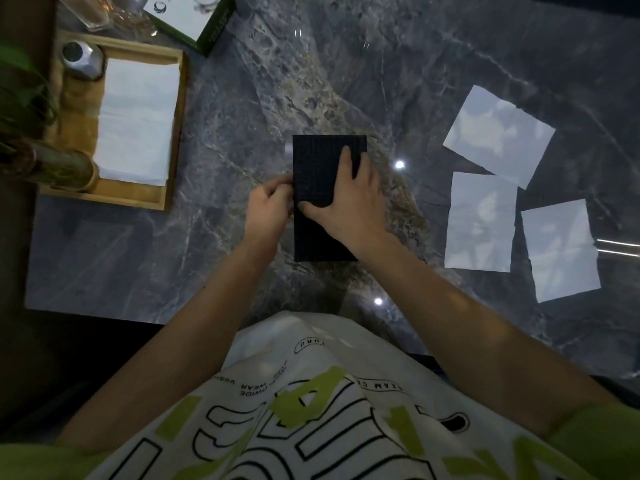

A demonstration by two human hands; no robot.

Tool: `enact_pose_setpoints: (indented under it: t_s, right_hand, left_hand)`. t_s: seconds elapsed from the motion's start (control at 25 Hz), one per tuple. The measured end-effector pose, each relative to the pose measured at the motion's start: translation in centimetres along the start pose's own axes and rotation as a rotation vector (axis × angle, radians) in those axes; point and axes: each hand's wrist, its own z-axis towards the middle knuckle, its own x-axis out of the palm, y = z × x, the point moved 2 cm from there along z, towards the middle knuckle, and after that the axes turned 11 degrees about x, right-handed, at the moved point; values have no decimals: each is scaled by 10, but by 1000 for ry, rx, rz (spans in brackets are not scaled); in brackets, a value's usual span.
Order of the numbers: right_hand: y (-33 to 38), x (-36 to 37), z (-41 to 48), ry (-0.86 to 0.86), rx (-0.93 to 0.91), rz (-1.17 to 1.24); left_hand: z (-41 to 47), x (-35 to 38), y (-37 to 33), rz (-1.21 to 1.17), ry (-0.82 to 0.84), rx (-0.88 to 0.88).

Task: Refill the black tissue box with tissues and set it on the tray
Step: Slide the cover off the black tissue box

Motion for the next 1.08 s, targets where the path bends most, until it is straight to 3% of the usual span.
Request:
enact_pose_setpoints:
  t_s: [0.2, 0.56, 0.84, 1.08]
  right_hand:
    - [18, 20, -2, -10, 32, -125]
    - [35, 22, 3, 56, 64, -147]
    - [26, 8, 1, 115, 41, 13]
    - [-5, -17, -1, 188, -53, 392]
  left_hand:
    - [-1, -9, 0, -285, -38, -208]
    - [2, -12, -2, -237, 41, -225]
    - [0, -11, 1, -176, 69, -179]
    - [-3, -6, 6, -24, 107, 8]
